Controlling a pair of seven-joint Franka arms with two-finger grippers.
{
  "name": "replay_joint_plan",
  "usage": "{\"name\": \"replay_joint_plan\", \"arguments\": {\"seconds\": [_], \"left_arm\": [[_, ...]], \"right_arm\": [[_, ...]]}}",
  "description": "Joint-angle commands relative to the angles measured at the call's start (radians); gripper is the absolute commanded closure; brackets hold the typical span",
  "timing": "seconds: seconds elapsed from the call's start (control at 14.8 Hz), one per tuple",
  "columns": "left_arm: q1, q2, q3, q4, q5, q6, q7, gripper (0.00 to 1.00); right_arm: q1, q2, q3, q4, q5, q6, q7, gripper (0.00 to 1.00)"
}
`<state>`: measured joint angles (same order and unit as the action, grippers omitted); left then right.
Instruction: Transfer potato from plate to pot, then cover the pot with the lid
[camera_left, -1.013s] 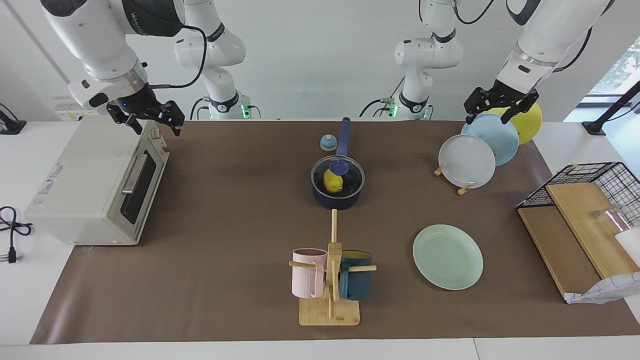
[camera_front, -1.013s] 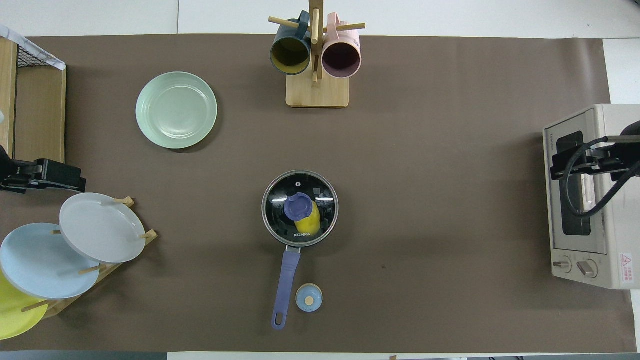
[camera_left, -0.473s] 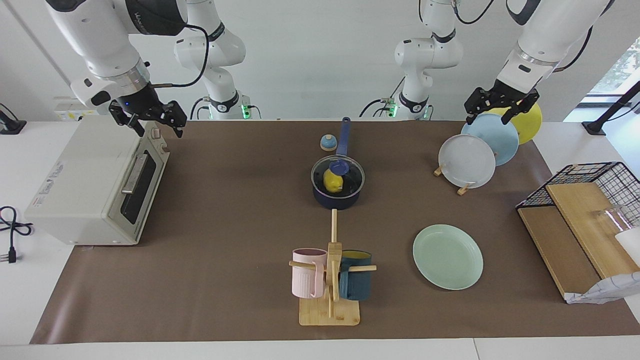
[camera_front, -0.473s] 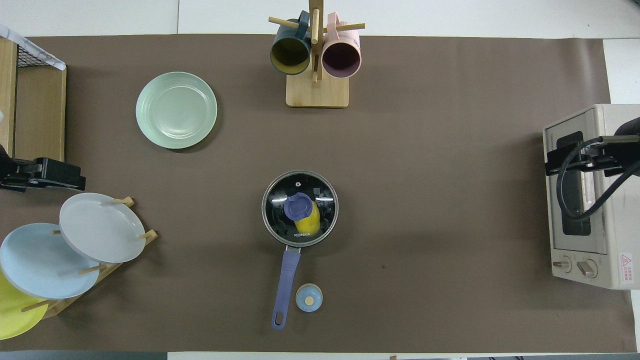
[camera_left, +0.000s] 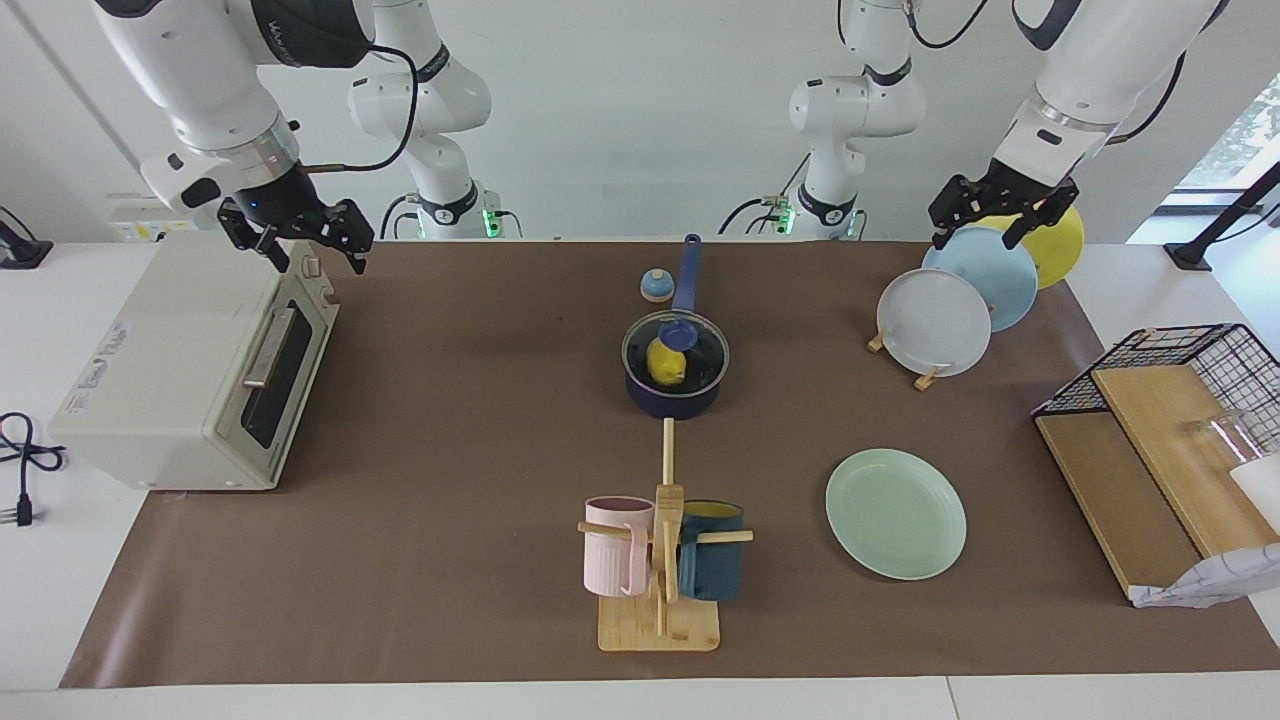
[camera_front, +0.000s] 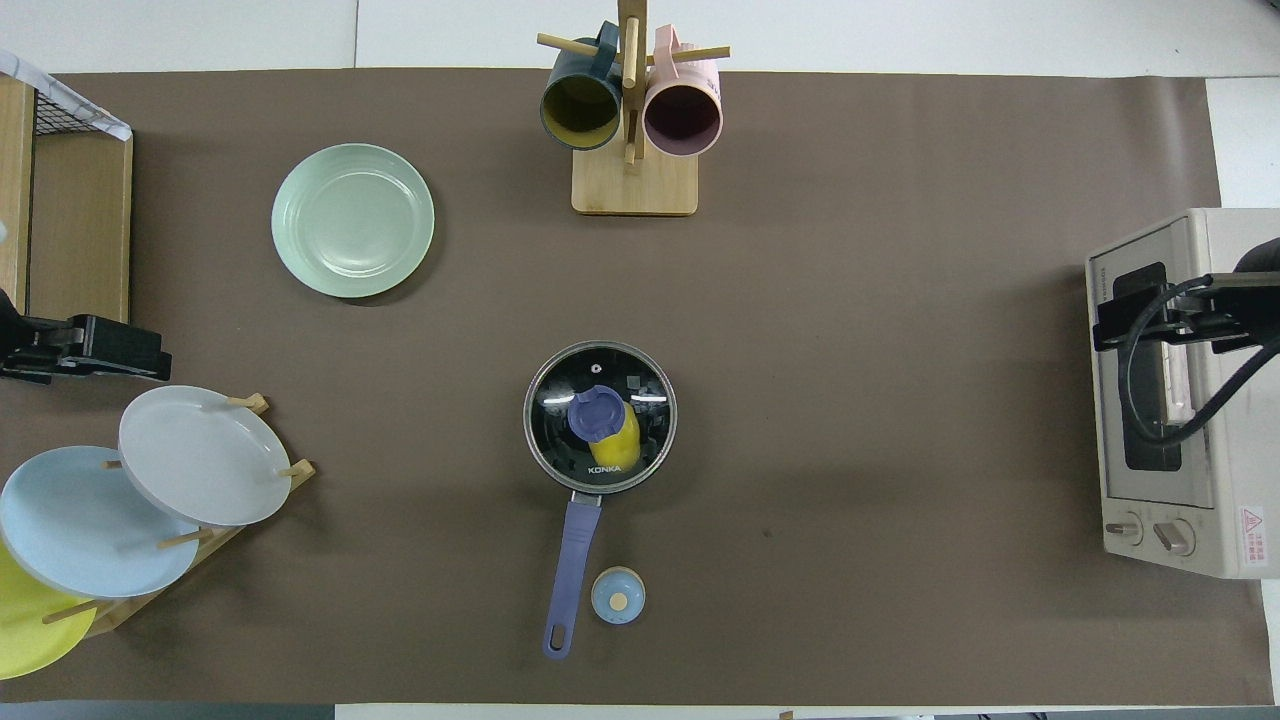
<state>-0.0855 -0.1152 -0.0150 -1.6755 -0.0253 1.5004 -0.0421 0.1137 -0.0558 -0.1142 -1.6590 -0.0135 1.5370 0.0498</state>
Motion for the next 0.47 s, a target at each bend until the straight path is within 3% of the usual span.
{"name": "replay_joint_plan", "arguments": {"seconds": [0.0, 0.41], "left_arm": [[0.007, -0.011, -0.007, -0.013, -0.004, 0.020, -0.009, 0.00], [0.007, -0.011, -0.007, -0.012, -0.008, 0.018, -0.009, 0.00]], "right_arm": [[-0.003, -0.024, 0.002, -0.030, 0.015, 0.018, -0.008, 0.00], [-0.002, -0.024, 0.004, -0.030, 0.015, 0.023, 0.004, 0.00]]}}
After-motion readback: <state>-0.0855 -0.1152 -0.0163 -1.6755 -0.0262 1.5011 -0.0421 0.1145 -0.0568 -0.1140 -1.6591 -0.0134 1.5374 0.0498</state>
